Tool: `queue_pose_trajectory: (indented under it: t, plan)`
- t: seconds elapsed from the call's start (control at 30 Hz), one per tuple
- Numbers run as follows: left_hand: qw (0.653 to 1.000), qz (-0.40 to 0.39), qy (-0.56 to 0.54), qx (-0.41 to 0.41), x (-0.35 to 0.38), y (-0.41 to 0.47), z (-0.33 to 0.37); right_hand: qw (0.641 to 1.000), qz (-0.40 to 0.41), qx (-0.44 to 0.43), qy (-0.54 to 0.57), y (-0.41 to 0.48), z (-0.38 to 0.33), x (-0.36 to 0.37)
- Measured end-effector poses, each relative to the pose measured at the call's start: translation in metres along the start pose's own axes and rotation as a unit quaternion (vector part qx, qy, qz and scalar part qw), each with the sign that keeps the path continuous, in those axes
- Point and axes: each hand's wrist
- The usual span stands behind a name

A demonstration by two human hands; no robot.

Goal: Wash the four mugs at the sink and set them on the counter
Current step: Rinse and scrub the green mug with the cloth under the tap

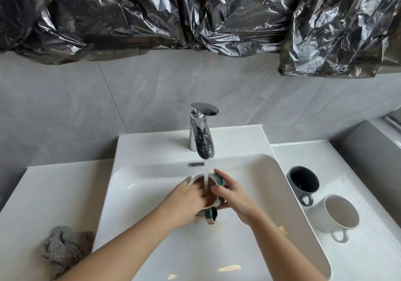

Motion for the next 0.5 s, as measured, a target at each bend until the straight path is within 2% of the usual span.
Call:
queue_pose_trajectory:
  t: [0.07, 0.17, 0.27, 0.3, 0.4, 0.5]
  plan:
    - [0.998, 0.012, 0.055, -0.024, 0.007, 0.006, -0.003, 1.000, 0.004, -0.002, 0.004, -0.002, 0.001, 0.004]
    - [0.996, -0.002, 0.068, -0.050, 0.004, 0.009, 0.004, 0.998, 0.025, 0.001, 0.058, -0.009, 0.013, 0.011]
    - [0.998, -0.008, 0.014, -0.053, 0.004, 0.007, 0.015, 0.993, 0.030, 0.033, 0.110, -0.006, 0.024, 0.013]
    - [0.999, 0.019, 0.010, -0.038, 0.005, 0.005, 0.018, 0.993, 0.028, 0.037, 0.112, -0.005, 0.025, 0.012]
    - [0.997, 0.063, 0.021, -0.048, 0.016, 0.002, 0.011, 0.997, 0.016, 0.030, 0.068, -0.005, 0.020, 0.009]
    - [0.996, 0.043, 0.049, -0.057, 0.013, -0.002, 0.007, 1.000, 0.018, 0.012, 0.007, -0.002, 0.013, 0.010]
Point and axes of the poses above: each hand's wrist, its own y-axis towards the middle knuckle, its own x-axis out of the palm, z = x × y, and after that the axes turned 2 degrees about x, right-handed
